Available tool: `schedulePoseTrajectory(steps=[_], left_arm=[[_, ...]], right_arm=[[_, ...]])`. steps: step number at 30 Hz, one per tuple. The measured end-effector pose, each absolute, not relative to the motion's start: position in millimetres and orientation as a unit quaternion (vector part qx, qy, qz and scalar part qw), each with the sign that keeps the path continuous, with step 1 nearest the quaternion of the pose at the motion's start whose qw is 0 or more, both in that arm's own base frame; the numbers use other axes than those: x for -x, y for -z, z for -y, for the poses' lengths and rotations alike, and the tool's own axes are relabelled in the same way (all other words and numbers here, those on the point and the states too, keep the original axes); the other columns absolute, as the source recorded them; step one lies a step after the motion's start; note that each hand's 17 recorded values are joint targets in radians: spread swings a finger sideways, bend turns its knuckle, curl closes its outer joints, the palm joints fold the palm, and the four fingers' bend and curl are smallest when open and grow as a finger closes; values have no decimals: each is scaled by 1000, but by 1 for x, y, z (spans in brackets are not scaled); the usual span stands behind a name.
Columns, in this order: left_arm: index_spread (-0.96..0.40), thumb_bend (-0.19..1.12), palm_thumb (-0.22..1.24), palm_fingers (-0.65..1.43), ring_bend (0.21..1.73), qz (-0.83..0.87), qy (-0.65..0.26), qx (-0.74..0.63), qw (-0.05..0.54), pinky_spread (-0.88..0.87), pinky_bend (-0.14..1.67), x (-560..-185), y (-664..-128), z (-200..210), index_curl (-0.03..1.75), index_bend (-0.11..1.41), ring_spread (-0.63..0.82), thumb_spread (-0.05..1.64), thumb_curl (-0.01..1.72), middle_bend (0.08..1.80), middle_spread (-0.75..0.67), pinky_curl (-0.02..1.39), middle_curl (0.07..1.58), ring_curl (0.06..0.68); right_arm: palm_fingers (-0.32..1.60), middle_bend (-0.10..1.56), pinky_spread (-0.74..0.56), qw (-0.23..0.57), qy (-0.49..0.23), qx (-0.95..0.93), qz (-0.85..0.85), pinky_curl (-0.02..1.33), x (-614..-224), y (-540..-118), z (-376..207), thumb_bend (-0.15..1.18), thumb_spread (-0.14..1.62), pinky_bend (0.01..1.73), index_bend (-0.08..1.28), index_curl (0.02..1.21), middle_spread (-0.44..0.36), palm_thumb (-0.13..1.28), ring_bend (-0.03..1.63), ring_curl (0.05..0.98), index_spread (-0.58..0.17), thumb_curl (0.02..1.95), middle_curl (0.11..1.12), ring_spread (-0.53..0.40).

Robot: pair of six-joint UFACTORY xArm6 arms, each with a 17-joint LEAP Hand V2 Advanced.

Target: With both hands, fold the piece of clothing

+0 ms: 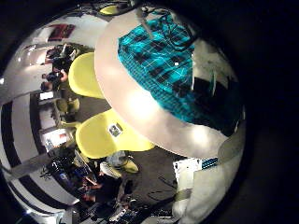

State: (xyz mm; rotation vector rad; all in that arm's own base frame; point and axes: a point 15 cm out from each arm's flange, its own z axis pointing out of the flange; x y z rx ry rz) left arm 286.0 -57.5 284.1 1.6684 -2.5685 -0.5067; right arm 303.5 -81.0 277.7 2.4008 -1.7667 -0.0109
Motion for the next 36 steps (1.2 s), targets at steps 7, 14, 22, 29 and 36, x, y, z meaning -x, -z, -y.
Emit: schedulePoseTrajectory(steps=[7,14,22,29,36], left_arm=[[-633,-15,748,959,1144,826,162,-540,20,-740,956,-296,-312,52,1317,161,-547,1195,419,880,-623,594,913,490],[-628,-14,747,957,1139,807,157,-569,6,-743,952,-354,-329,33,1320,161,-548,1195,421,880,-619,593,911,491],[-623,-15,743,953,1136,792,152,-591,3,-743,944,-439,-308,20,1323,163,-551,1189,422,887,-620,593,910,491],[-621,-15,742,946,1141,779,156,-607,14,-741,923,-494,-260,4,1326,165,-545,1188,423,894,-620,594,909,493],[-619,-15,742,930,1132,761,145,-632,24,-737,908,-533,-219,-10,1331,172,-543,1188,424,896,-621,600,910,493]], right_arm=[[867,1313,-175,7,-38,-800,599,900,-352,-350,65,-6,1118,1389,1117,883,-197,1021,1473,762,-331,704,941,-242],[862,1319,-170,-19,-31,-796,604,970,-440,-367,49,-8,1120,1365,1117,903,-191,1024,1479,772,-326,735,942,-235],[859,1323,-171,-17,-16,-793,608,1035,-526,-337,26,-8,1123,1329,1115,916,-187,1014,1482,782,-326,758,941,-234],[858,1326,-174,-19,-15,-788,616,1085,-585,-285,10,-9,1126,1301,1112,925,-184,1007,1476,789,-326,773,939,-235],[843,1320,-177,-54,-59,-771,632,1123,-636,-246,3,-20,1145,1278,1086,932,-183,960,1470,794,-328,767,938,-235]])
